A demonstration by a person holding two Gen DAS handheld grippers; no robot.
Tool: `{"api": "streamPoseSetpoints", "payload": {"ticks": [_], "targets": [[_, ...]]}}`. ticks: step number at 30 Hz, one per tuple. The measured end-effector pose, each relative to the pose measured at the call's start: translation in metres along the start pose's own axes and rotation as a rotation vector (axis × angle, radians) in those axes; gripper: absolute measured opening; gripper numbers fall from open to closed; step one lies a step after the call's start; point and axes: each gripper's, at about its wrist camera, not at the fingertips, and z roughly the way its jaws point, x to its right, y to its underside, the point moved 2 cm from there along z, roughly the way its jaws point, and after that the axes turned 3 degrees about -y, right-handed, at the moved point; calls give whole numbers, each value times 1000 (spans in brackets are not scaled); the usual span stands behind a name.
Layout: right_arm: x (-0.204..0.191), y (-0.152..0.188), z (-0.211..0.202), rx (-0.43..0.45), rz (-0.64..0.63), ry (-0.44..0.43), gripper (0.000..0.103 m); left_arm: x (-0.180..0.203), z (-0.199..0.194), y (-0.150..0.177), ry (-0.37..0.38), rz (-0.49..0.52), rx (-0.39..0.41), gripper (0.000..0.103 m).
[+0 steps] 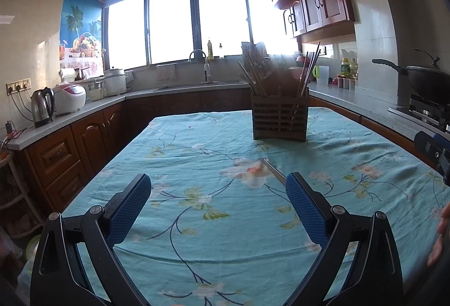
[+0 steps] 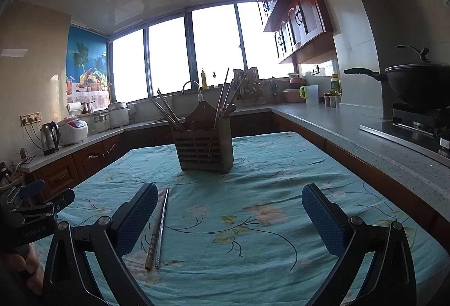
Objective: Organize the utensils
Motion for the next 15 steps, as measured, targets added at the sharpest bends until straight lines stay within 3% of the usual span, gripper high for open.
{"api": "streamPoseSetpoints", "payload": {"ticks": [15], "targets": [[2,1,3,-18,12,3,103,0,5,1,6,3,-12,99]]}}
